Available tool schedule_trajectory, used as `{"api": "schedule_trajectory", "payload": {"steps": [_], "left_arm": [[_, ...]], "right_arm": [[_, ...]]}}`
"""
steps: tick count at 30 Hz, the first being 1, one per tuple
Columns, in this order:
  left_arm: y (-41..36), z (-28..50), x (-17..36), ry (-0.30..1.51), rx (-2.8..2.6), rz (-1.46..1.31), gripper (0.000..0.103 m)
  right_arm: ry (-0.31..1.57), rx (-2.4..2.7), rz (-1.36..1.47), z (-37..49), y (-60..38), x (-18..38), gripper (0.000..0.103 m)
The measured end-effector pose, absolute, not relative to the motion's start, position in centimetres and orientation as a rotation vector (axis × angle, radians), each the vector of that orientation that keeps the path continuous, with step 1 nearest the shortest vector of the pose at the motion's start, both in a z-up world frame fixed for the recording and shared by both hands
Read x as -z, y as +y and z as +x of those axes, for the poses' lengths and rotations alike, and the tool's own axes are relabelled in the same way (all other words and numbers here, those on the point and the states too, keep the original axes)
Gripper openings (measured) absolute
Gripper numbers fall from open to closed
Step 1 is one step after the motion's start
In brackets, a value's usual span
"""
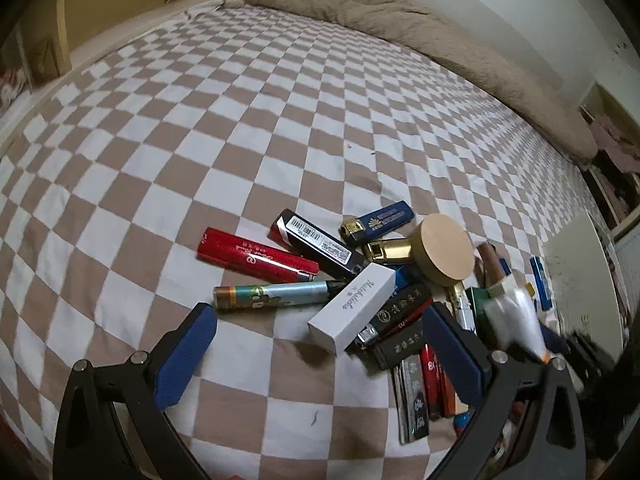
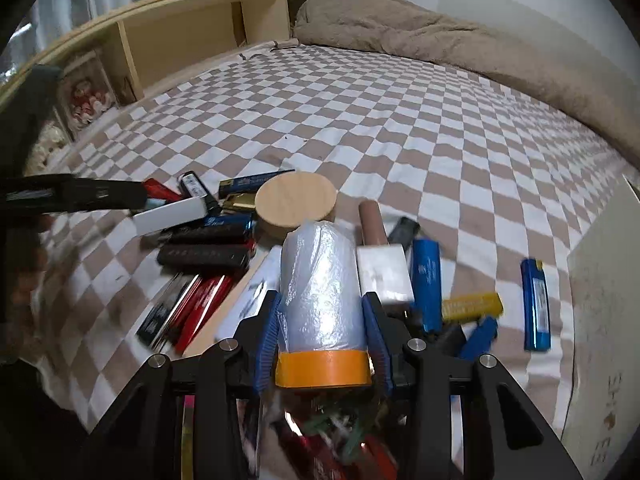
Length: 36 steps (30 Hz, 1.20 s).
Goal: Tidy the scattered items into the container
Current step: 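Grasp the plastic-wrapped roll with orange tape with the right gripper, then grasp the white rectangular box with the left gripper while the right holds the roll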
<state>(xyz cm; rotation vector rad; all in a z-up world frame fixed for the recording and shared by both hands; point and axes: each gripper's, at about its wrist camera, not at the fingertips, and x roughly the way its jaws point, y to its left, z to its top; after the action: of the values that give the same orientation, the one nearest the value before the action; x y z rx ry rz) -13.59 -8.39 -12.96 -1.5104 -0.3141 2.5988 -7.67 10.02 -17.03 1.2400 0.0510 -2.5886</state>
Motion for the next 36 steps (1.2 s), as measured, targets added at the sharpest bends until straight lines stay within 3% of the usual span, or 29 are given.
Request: {"api": "schedule_trajectory", "payload": {"steps": [10,20,36], "left_arm": [[-5.9,-13.9,13.9,-0.400,-2.735,-1.542,0.103],[-3.7,-15.0,15.2,-0.195,-2.895,-1.554,0.103],[-8.7,-11.2,15.6,-0.228,-2.893,-1.661,0.103]], "right_arm": [[-0.089,2.591,1.243,-4.9,12.0,16.7,0.042],[-0.289,2.595,1.262,-3.1,13.5,18.2,0.042],[-0.415,2.534,1.235,-2.7,14.5,18.5,0.042]]}}
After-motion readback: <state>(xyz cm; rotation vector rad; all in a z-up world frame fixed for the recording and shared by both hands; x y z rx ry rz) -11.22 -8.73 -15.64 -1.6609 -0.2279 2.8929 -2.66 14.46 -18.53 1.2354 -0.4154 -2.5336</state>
